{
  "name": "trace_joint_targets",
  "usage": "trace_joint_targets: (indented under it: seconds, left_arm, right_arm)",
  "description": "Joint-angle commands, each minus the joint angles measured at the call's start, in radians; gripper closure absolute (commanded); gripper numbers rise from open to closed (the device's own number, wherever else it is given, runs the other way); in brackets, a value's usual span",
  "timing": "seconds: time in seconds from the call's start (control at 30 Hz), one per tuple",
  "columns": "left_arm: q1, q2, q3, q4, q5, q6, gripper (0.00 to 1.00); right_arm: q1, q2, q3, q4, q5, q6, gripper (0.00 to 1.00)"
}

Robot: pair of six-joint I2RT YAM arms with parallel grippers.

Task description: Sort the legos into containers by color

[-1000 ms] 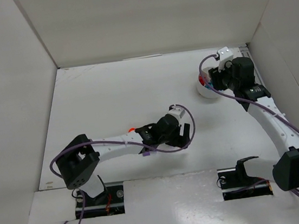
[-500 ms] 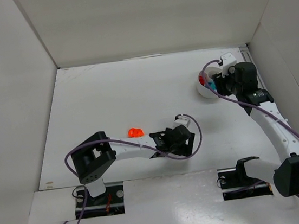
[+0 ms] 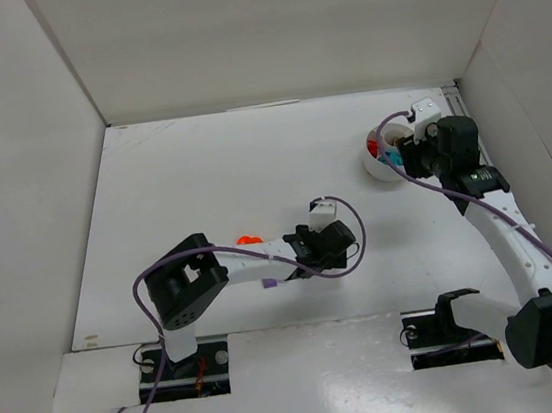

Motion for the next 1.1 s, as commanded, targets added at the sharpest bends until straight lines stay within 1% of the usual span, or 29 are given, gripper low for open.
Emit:
trace_joint_targets:
  seconds: [0.0,0.03,0.13,0.17,0.33,0.43,0.53,0.57,0.63,0.67,0.7,0.77,0.8,0.83,0.87,0.9,0.93,0.97,1.03,1.07]
  left_arm:
    - [0.004,0.035,0.027,-0.081,-0.034,-0.011,0.39]
    - [0.004,0.035,0.027,-0.069,-0.020,0.001,0.45]
    - [0.004,0.035,0.018,-0.043,0.006,0.021,0.53]
    - [0.004,0.035,0.018,-0.030,0.006,0.021,0.60]
    - [0.004,0.035,0.018,-0.030,-0.003,0.021,0.78]
    - [0.004,0.026,0.027,-0.030,-0.028,0.046,0.87]
    - [0.004,0.003,0.027,-0.010,-0.071,0.067,0.91]
    - [0.004,-0.021,0.027,-0.001,-0.080,0.084,0.94]
    - [0.013,-0.059,0.027,0.011,-0.089,0.124,0.94]
    - [0.013,-0.113,0.027,0.023,-0.089,0.142,0.94]
    - [0.013,-0.145,0.001,0.054,-0.089,0.158,0.94]
    - [0.036,-0.219,-0.030,0.095,-0.076,0.208,0.94]
    - [0.048,-0.292,-0.065,0.149,-0.056,0.234,0.94]
    - [0.094,-0.329,-0.083,0.177,0.023,0.251,0.93]
    - [0.124,-0.366,-0.103,0.206,0.083,0.267,0.93]
    - [0.161,-0.435,-0.123,0.238,0.157,0.296,0.93]
    - [0.200,-0.467,-0.161,0.294,0.313,0.296,0.92]
    - [0.271,-0.500,-0.183,0.328,0.399,0.310,0.92]
    - [0.327,-0.578,-0.235,0.416,0.544,0.319,0.92]
    - [0.364,-0.599,-0.246,0.442,0.664,0.319,0.92]
  right_arm:
    - [-0.007,0.001,0.006,0.015,0.010,-0.010,0.35]
    - [-0.007,0.001,0.006,0.015,0.010,-0.010,0.35]
    - [-0.007,0.010,0.006,0.015,0.010,-0.010,0.35]
    - [-0.007,0.010,0.006,0.015,0.010,-0.010,0.35]
    - [-0.007,0.010,0.006,0.015,0.010,-0.010,0.35]
    - [-0.007,-0.013,-0.032,0.037,-0.046,-0.040,0.35]
    - [-0.007,-0.027,-0.072,0.065,-0.154,-0.088,0.35]
    - [-0.007,-0.042,-0.096,0.077,-0.181,-0.088,0.35]
    - [-0.007,-0.069,-0.119,0.088,-0.276,-0.126,0.35]
    - [-0.007,-0.098,-0.142,0.100,-0.312,-0.151,0.35]
    - [-0.007,-0.115,-0.154,0.101,-0.380,-0.166,0.34]
    - [-0.007,-0.173,-0.185,0.154,-0.456,-0.204,0.34]
    - [-0.007,-0.195,-0.219,0.169,-0.482,-0.217,0.32]
    - [-0.007,-0.215,-0.234,0.186,-0.546,-0.217,0.32]
    - [-0.007,-0.235,-0.250,0.217,-0.579,-0.232,0.32]
    - [-0.007,-0.272,-0.276,0.226,-0.608,-0.247,0.32]
    - [0.002,-0.289,-0.285,0.226,-0.657,-0.260,0.32]
    - [0.012,-0.306,-0.294,0.238,-0.671,-0.272,0.31]
    - [0.058,-0.352,-0.308,0.248,-0.695,-0.303,0.31]
    - [0.078,-0.362,-0.317,0.248,-0.729,-0.303,0.30]
